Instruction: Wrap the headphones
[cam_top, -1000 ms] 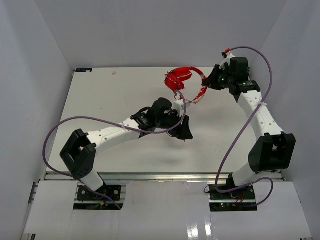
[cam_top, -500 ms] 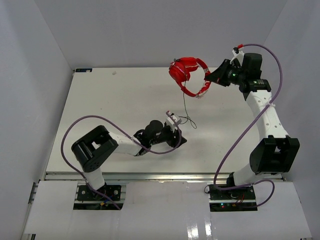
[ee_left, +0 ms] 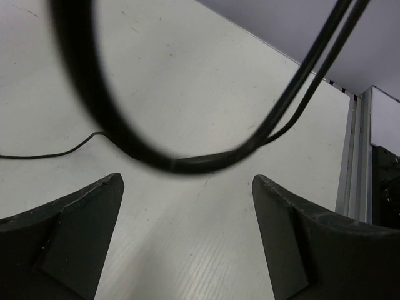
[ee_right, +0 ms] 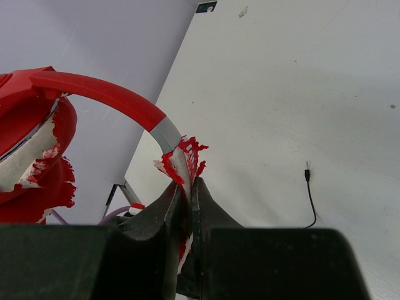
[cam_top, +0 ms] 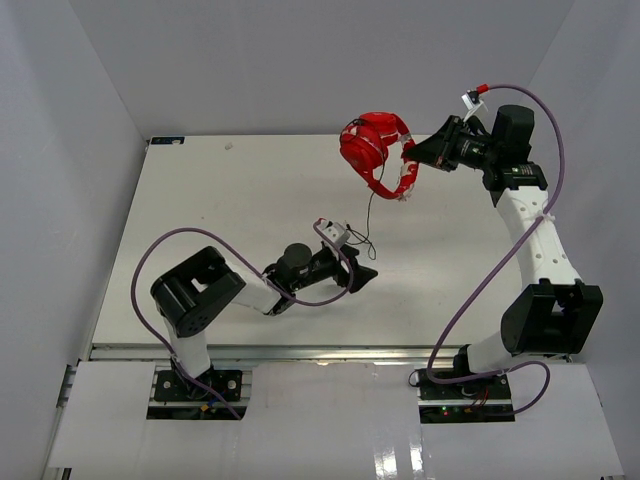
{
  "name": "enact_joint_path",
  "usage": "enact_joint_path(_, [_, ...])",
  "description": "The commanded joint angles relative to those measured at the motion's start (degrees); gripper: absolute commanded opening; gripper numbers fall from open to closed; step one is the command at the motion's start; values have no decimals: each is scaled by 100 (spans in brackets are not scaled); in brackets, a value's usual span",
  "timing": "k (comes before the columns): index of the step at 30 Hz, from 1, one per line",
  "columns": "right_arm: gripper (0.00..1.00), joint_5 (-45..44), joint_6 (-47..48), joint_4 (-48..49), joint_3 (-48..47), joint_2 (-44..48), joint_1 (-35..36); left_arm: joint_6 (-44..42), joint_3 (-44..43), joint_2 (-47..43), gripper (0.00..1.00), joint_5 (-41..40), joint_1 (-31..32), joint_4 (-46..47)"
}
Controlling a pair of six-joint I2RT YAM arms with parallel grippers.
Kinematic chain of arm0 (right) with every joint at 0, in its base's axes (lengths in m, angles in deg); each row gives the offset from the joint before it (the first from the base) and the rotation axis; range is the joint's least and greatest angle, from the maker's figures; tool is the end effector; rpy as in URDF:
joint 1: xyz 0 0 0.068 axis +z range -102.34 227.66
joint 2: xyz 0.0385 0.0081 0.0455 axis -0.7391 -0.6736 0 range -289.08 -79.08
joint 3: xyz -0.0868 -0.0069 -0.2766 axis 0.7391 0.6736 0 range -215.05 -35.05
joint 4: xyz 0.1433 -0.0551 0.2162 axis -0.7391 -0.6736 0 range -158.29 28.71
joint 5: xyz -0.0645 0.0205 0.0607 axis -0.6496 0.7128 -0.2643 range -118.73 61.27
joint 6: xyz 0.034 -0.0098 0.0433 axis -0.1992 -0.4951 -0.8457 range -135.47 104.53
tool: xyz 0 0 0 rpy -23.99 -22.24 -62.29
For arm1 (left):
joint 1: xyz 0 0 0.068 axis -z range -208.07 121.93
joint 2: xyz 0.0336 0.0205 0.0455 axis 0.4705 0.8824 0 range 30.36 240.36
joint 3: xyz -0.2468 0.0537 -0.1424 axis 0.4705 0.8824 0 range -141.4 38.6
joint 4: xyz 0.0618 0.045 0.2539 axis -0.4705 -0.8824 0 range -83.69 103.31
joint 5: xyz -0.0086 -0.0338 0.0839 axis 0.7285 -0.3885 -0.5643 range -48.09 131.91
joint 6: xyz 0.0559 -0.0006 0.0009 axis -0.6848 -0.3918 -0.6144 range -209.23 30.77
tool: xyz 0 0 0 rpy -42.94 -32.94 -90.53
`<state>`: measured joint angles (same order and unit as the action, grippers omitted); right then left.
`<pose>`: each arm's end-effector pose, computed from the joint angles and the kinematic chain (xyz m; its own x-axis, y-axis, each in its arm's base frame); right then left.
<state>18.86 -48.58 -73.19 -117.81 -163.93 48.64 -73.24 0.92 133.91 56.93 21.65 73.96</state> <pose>0.3421 0.0344 0.4208 -0.6000 0.3582 -0.7154 -0.4778 0.5568 0.6795 0.2208 -0.2759 0.1746 -0.3055 -0.0510 -0.9508 0.8525 0.4302 -0.2970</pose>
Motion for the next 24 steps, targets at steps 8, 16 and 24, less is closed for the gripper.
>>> enact_joint_path(8, [8, 485, -545, 492, -436, 248, -28, 439, -920, 1077, 89, -325, 170, 1536])
enact_joint_path(16, [8, 646, -582, 504, -363, 249, -222, 427, -1620, 1445, 41, -465, 170, 1286])
enact_joint_path(24, [8, 740, -565, 504, -308, 232, -245, 435, -1555, 1476, 0, -109, 164, 1365])
